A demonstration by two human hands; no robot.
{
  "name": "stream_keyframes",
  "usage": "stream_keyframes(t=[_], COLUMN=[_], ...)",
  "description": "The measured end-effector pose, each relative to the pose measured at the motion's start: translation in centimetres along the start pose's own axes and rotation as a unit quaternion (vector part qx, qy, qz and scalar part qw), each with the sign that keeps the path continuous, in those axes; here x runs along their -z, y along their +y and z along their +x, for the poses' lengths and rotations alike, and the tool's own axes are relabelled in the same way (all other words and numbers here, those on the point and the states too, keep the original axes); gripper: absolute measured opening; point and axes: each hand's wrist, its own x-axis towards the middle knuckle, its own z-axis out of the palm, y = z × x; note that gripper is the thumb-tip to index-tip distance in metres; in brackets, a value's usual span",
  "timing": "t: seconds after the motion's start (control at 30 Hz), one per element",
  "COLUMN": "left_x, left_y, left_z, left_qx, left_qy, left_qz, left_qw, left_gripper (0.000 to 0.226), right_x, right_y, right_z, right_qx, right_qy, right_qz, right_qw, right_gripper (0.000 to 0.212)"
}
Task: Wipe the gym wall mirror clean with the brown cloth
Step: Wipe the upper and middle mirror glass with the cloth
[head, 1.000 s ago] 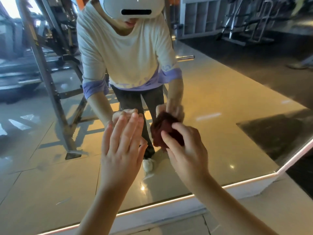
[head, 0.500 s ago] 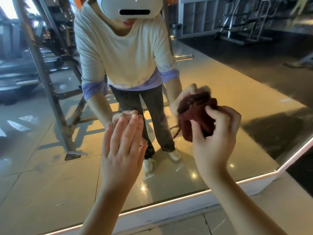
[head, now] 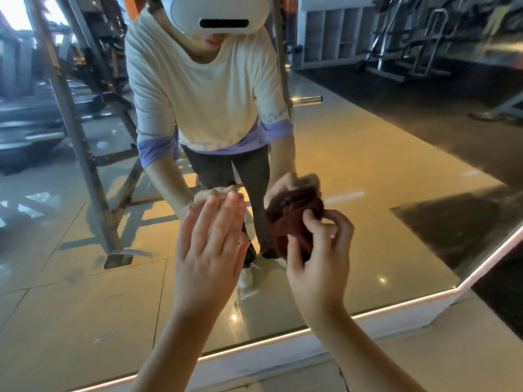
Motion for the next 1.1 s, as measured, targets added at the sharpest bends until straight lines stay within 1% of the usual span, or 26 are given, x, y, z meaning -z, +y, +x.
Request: stream_keyframes(t=[0.07,0.1,0.13,0.2,0.23,0.27,0.3,0.4,0.47,0.53,0.6,0.63,0.67,0.7,0.73,0.77,0.8,0.83,0.87,0.9,0.93,0.97,1.0,1.1], left_x=[0.1,0.2,0.2,0.1,0.1,0.1,0.1,0.3,0.5,0.6,0.6,0.5,0.4,0.3,0.2,0.1,0.0,0.0,0.0,-0.1,-0.2,-0.3,-0.4,-0.9], left_y=[-0.3,-0.4,-0.5,-0.5,-0.4,-0.3,-0.2,-0.2,-0.3,-0.1,0.2,0.3,0.3,0.3,0.3,0.3,0.4,0.4,0.5,0.6,0.7,0.8,0.9,1.5], left_z=[0.0,0.0,0.0,-0.1,-0.1,-0.1,-0.1,0.0,0.0,0.0,0.0,0.0,-0.1,-0.2,-0.3,-0.4,-0.5,-0.6,-0.6,-0.7,-0.7,-0.7,-0.8,-1.4], left_qx=[-0.005,-0.007,-0.009,-0.009,-0.005,-0.001,0.002,0.002,-0.001,0.003,0.007,0.008,0.008,0.007,0.006,0.007,0.01,0.012,0.015,0.016,0.017,0.016,0.011,-0.032], left_qy=[-0.005,-0.007,-0.009,-0.013,-0.015,-0.015,-0.014,-0.018,-0.024,-0.026,-0.025,-0.023,-0.021,-0.018,-0.016,-0.014,-0.012,-0.01,-0.008,-0.004,0.0,0.002,0.004,-0.007], left_qz=[0.004,0.007,0.009,0.007,0.005,0.005,0.008,0.016,0.018,0.019,0.02,0.021,0.022,0.022,0.022,0.023,0.024,0.023,0.022,0.021,0.017,0.012,0.006,-0.009], left_qw=[1.0,1.0,1.0,1.0,1.0,1.0,1.0,1.0,1.0,0.999,0.999,0.999,1.0,1.0,1.0,1.0,1.0,1.0,1.0,1.0,1.0,1.0,1.0,0.999], left_gripper=[0.072,0.071,0.07,0.07,0.07,0.071,0.071,0.071,0.071,0.069,0.067,0.067,0.067,0.066,0.065,0.064,0.063,0.062,0.062,0.063,0.063,0.062,0.063,0.079], right_x=[0.4,0.8,1.3,1.9,1.9,1.7,1.2,0.5,1.0,1.9,2.4,2.2,1.8,1.3,1.0,1.0,1.3,1.7,2.2,2.6,2.8,2.8,2.5,1.9], right_y=[0.5,1.0,1.6,2.3,2.3,2.1,1.8,1.3,2.1,3.3,4.0,3.9,3.5,3.2,3.0,3.1,3.6,4.1,4.7,5.3,5.7,5.7,5.5,5.6], right_z=[0.5,1.1,1.7,2.2,2.0,1.5,0.8,-0.5,0.2,0.8,0.3,-0.3,-1.0,-1.7,-2.0,-1.8,-1.2,-0.4,0.2,0.6,0.4,-0.1,-0.9,-2.4], right_qx=[0.048,0.055,0.042,-0.035,-0.074,-0.096,-0.093,0.006,0.048,0.03,-0.039,-0.063,-0.065,-0.041,0.003,0.047,0.075,0.077,0.058,0.016,-0.032,-0.062,-0.065,0.029], right_qy=[-0.031,-0.027,-0.011,0.035,0.05,0.053,0.042,-0.042,-0.062,-0.03,0.012,0.017,0.003,-0.026,-0.061,-0.085,-0.088,-0.072,-0.04,-0.002,0.032,0.05,0.049,-0.024], right_qz=[-0.019,-0.027,-0.029,-0.011,0.0,0.005,0.005,0.005,-0.006,-0.011,0.005,0.008,0.009,0.011,0.011,0.006,-0.002,-0.006,-0.01,-0.007,-0.001,0.004,0.007,-0.011], right_qw=[0.998,0.998,0.999,0.999,0.996,0.994,0.995,0.999,0.997,0.999,0.999,0.998,0.998,0.999,0.998,0.995,0.993,0.994,0.997,1.0,0.999,0.997,0.997,0.999], right_gripper=[0.038,0.042,0.045,0.047,0.048,0.05,0.052,0.053,0.052,0.049,0.047,0.048,0.051,0.056,0.059,0.058,0.051,0.042,0.035,0.033,0.036,0.041,0.04,0.027])
